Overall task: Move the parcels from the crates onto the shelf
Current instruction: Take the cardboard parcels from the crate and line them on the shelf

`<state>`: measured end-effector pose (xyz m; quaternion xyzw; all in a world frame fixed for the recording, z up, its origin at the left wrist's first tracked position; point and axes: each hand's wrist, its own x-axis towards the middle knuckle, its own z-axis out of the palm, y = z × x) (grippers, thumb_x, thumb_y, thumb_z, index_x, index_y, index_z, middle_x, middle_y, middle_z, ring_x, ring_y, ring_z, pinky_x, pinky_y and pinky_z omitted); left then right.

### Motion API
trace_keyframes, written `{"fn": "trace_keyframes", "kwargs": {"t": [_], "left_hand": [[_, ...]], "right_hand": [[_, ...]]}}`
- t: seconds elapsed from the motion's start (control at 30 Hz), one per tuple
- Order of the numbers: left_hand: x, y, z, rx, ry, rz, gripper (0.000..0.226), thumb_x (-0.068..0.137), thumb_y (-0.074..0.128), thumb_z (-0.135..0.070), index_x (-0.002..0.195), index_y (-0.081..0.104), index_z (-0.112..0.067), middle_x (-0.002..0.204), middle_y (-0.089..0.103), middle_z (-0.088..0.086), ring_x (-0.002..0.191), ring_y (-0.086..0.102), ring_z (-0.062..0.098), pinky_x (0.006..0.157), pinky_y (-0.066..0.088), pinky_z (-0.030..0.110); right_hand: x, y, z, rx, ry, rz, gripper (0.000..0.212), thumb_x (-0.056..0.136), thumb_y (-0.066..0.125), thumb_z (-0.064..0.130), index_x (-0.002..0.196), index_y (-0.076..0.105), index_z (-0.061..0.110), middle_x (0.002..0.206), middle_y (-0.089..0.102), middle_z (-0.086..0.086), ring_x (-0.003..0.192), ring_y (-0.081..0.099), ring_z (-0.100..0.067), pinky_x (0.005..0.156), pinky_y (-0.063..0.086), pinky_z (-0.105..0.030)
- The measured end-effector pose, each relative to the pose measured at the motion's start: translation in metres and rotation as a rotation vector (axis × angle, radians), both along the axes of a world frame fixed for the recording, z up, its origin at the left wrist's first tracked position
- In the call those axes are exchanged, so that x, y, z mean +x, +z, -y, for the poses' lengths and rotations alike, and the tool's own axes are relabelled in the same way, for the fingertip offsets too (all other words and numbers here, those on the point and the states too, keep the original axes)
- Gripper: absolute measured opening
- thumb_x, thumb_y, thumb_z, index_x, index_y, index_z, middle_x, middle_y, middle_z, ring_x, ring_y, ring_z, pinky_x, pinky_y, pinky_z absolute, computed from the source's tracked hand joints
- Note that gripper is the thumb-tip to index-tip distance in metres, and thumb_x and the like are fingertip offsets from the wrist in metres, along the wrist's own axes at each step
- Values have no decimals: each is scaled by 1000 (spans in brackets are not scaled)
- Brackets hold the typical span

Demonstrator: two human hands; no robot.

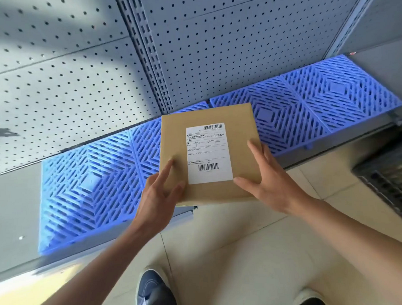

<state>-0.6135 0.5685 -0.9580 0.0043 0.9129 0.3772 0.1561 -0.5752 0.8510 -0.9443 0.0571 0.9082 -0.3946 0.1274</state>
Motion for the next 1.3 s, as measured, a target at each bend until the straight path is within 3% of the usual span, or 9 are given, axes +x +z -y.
{"fn": "trace_keyframes", "kwargs": {"t": [0.13, 0.3, 0.47, 0.67, 0.8, 0.93, 1.07, 1.2, 1.3], "left_hand": [[14, 0, 32, -20, 64, -33, 60, 102, 49, -43, 156, 23, -48, 136, 45, -2, 100, 53, 16, 84, 38, 32], [38, -3, 82, -7, 160, -64, 69, 95, 58, -53, 154, 22, -55, 139, 45, 5, 127, 49, 32, 102, 44, 42], [59, -2, 129, -17, 241, -99, 71, 94, 63, -50, 156, 27, -47, 160, 28, 13, 149, 27, 25, 116, 27, 35], [74, -3, 192, -22, 354, -96, 63, 95, 63, -45, 153, 36, -45, 160, 27, 14, 150, 23, 18, 117, 24, 31], [79, -7, 232, -25, 439, -96, 56, 94, 64, -46, 147, 44, -50, 150, 39, 10, 140, 39, 24, 116, 34, 39], [77, -9, 256, -69, 490, -103, 53, 96, 64, -44, 147, 49, -42, 153, 36, 7, 136, 44, 24, 109, 34, 30], [71, -8, 263, -114, 492, -146, 51, 98, 63, -40, 147, 51, -34, 155, 36, 2, 134, 44, 20, 99, 32, 22], [71, -16, 269, -260, 470, -219, 49, 98, 61, -42, 146, 52, -36, 159, 34, 3, 143, 35, 27, 108, 43, 50], [83, -24, 265, -444, 297, -459, 42, 99, 61, -33, 140, 58, -31, 153, 43, 7, 142, 34, 32, 102, 41, 54]], "right_hand": [[-9, 6, 37, 13, 42, 15, 98, 92, 66, 51, 161, -2, 36, 169, -11, 8, 154, -1, -6, 118, 9, -26], [-14, 0, 94, -27, 63, -50, 96, 90, 71, 43, 162, 8, 34, 171, -3, 5, 155, -3, -5, 119, 6, -25], [-10, -11, 153, -66, 67, -68, 90, 91, 71, 43, 161, 15, 37, 171, -3, -2, 155, 0, -11, 114, 6, -21], [-8, -19, 228, -88, 133, -122, 71, 96, 66, 41, 158, 32, 32, 171, -3, -4, 156, 5, -15, 113, 12, -22], [-13, -26, 271, -112, 207, -116, 67, 98, 60, 46, 158, 33, 32, 171, -7, -2, 156, 2, -13, 117, 16, -28], [-21, -33, 301, -130, 260, -124, 67, 100, 58, 45, 159, 30, 29, 170, -12, -2, 155, -4, -12, 111, 10, -17], [-26, -43, 313, -93, 325, -86, 73, 98, 58, 49, 160, 26, 29, 168, -20, -1, 157, -4, -18, 123, 15, -36], [-23, -47, 313, -36, 400, -133, 81, 94, 65, 50, 161, 24, 32, 166, -26, 4, 156, -15, -21, 125, 14, -49], [-15, -52, 310, 60, 483, -231, 76, 92, 72, 38, 158, 33, 31, 168, -20, 3, 156, -16, -25, 119, 24, -54]]}}
